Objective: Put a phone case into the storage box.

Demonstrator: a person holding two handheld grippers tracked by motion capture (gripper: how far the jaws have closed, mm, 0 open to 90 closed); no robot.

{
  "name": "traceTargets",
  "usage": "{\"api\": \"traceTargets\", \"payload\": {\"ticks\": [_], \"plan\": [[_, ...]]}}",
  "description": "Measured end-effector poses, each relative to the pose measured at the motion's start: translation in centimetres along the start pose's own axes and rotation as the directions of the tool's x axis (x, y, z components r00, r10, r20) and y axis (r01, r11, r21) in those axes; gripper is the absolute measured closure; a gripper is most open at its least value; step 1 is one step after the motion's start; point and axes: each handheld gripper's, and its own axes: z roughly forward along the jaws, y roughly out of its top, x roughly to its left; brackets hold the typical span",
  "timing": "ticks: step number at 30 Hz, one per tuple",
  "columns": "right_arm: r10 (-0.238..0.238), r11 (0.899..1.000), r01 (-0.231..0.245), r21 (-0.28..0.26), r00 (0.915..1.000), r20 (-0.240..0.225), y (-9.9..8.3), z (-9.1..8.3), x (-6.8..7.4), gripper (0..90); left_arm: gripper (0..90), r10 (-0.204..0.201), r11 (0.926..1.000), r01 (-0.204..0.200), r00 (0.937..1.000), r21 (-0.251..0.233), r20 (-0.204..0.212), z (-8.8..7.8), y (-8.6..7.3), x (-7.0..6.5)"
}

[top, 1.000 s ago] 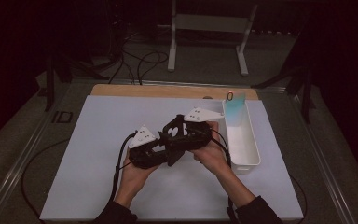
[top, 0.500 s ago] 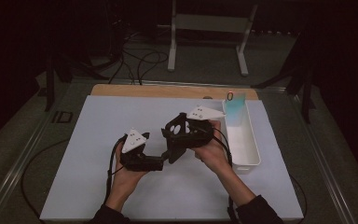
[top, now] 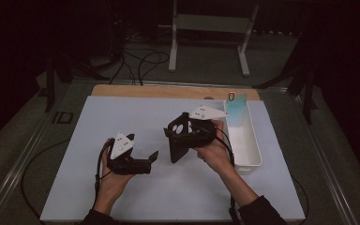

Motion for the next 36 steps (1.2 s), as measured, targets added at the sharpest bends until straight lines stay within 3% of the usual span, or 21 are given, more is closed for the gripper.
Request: {"api": "traceTargets", "payload": {"ticks": [13,22,27,36], "plan": [[-0.005,1.0,0.005,-0.004,0.9998,0.017,0.1,-0.4,-0.2,13.4,0.1,-0.014,0.999,0.018,0.9952,0.041,-0.097,-2.1,-3.4,3.3],[-0.006,1.0,0.006,-0.011,0.9995,0.03,0.3,-0.7,-0.4,13.4,0.1,-0.022,0.9991,0.026,0.9933,0.034,-0.113,-3.9,-6.2,5.3],[-0.006,1.0,0.006,-0.009,0.9993,0.038,0.4,-0.7,-0.5,13.4,0.0,-0.035,0.9984,0.04,0.9913,0.04,-0.127,-4.6,-7.5,5.8],[0.0,1.0,0.001,-0.013,0.9991,0.043,0.7,-0.7,-0.8,13.3,0.1,-0.006,0.9985,0.014,0.9886,0.054,-0.151,-4.9,-8.5,5.7]]}}
